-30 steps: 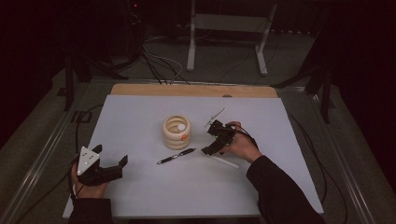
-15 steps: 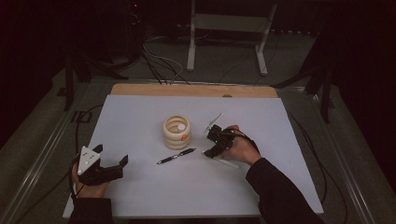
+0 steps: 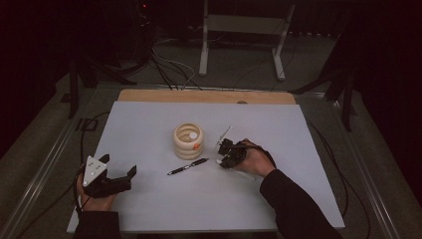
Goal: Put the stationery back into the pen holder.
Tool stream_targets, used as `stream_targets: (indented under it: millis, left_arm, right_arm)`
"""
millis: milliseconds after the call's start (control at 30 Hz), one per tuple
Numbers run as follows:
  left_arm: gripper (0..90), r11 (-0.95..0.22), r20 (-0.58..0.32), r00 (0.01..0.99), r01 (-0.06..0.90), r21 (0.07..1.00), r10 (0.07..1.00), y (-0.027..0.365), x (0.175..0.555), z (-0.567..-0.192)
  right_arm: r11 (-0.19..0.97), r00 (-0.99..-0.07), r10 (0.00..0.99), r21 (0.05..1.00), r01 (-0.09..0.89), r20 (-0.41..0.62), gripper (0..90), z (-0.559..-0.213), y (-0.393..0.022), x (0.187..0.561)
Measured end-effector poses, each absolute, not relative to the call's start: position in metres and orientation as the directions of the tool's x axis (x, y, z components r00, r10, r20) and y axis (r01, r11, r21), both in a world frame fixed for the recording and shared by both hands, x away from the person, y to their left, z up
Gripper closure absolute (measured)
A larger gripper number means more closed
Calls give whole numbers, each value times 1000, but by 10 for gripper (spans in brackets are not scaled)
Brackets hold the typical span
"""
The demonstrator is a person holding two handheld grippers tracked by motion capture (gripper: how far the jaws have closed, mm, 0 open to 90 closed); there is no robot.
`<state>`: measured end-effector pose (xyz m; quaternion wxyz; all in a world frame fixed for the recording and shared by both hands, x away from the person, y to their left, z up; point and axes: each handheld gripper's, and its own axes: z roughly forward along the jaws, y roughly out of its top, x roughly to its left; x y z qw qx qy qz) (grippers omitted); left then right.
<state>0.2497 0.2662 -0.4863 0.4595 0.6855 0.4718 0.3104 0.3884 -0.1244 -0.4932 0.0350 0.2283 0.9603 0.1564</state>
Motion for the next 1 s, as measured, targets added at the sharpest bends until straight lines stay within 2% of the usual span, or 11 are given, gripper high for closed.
stream_targets:
  millis: [1000]
  left_arm:
    - [2, -136, -7, 363, 366, 921, 932, 265, 250, -487]
  right_arm:
    - [746, -853, 520, 459, 482, 51, 794, -469, -138, 391]
